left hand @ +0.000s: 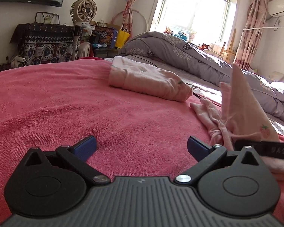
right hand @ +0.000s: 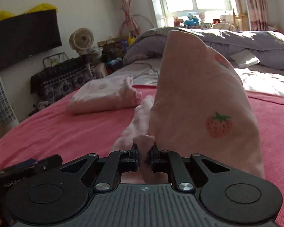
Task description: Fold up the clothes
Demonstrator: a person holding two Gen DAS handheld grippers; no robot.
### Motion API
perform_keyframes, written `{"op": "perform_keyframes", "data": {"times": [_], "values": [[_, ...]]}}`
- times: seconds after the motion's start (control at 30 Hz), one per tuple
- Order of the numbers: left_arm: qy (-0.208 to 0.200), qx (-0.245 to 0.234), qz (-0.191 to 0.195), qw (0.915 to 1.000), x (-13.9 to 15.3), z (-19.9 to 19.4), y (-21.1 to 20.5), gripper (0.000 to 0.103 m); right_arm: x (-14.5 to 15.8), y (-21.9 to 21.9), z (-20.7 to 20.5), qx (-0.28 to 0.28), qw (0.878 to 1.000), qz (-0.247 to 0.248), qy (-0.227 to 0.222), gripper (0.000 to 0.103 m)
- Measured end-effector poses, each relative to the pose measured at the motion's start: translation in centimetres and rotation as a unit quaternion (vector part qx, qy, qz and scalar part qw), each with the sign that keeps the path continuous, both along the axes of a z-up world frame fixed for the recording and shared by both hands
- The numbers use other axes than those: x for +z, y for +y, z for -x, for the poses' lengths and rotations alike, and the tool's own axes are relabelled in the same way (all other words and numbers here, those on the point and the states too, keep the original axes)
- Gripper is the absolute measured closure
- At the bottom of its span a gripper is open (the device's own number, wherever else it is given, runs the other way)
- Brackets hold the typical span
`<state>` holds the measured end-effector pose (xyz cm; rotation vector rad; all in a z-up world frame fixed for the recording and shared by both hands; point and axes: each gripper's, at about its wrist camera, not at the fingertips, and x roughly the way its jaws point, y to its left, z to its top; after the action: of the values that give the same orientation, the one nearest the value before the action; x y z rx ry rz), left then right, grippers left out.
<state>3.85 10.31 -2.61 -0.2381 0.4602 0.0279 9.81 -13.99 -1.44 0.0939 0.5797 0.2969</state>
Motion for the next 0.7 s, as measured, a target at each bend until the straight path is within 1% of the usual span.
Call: {"op": "perform_keyframes", "data": {"times": [0.03, 0.07, 0.17, 0.23, 0.27, 0.3, 0.37, 0.4, 0.43, 0.5, 0.53, 0.63, 0.7], "values": [[-0.001, -0.002, -0.005, 1.0, 0.0, 0.0, -0.2, 0.0, -0.8, 1.0, 0.1, 0.006, 1.0, 0.014, 0.005, 0.09], [-0.002, -0.004, -0.005, 1.0, 0.0, 0.0, -0.3, 0.0, -0.8, 1.6, 0.3, 0.01, 1.0, 0.022, 0.004, 0.09], [-0.007, -0.007, 0.0, 1.0, 0.0, 0.1, -0.3, 0.0, 1.8, 1.4, 2.1, 0.015, 1.0, 0.005, -0.025, 0.091], [-0.011, -0.008, 0.009, 0.9999, 0.0, 0.2, -0.1, 0.0, 3.4, 1.3, 3.1, 0.03, 0.998, -0.008, -0.05, 0.091], [-0.012, -0.008, 0.013, 0.9998, 0.0, 0.2, 0.0, 0.0, 3.9, 1.4, 3.5, 0.037, 0.997, -0.01, -0.061, 0.091], [-0.013, -0.009, 0.015, 0.9998, 0.0, 0.3, 0.1, 0.0, 4.1, 1.7, 3.7, 0.043, 0.997, 0.001, -0.068, 0.091], [-0.013, -0.009, 0.016, 0.9997, -0.1, 0.3, 0.1, 0.0, 3.3, 2.6, 3.8, 0.058, 0.995, 0.044, -0.068, 0.089], [-0.014, -0.009, 0.017, 0.9997, -0.1, 0.3, 0.2, 0.0, 2.2, 3.1, 3.7, 0.071, 0.994, 0.066, -0.051, 0.086], [-0.014, -0.009, 0.017, 0.9997, -0.1, 0.3, 0.2, 0.0, 1.2, 3.4, 3.7, 0.084, 0.993, 0.079, -0.037, 0.083], [-0.015, -0.009, 0.018, 0.9997, -0.2, 0.3, 0.3, 0.0, 0.2, 3.4, 4.7, 0.097, 0.99, 0.09, -0.043, 0.081], [-0.015, -0.009, 0.018, 0.9997, -0.2, 0.3, 0.3, 0.0, 0.1, 3.2, 5.2, 0.107, 0.99, 0.086, -0.044, 0.08], [-0.015, -0.009, 0.018, 0.9997, -0.2, 0.3, 0.3, 0.0, 1.3, 1.1, 6.2, 0.155, 0.987, 0.027, -0.039, 0.077], [-0.017, -0.008, 0.021, 0.9996, -0.2, 0.4, 0.4, 0.0, 2.3, -0.3, 6.8, 0.177, 0.983, -0.002, -0.048, 0.077]]}}
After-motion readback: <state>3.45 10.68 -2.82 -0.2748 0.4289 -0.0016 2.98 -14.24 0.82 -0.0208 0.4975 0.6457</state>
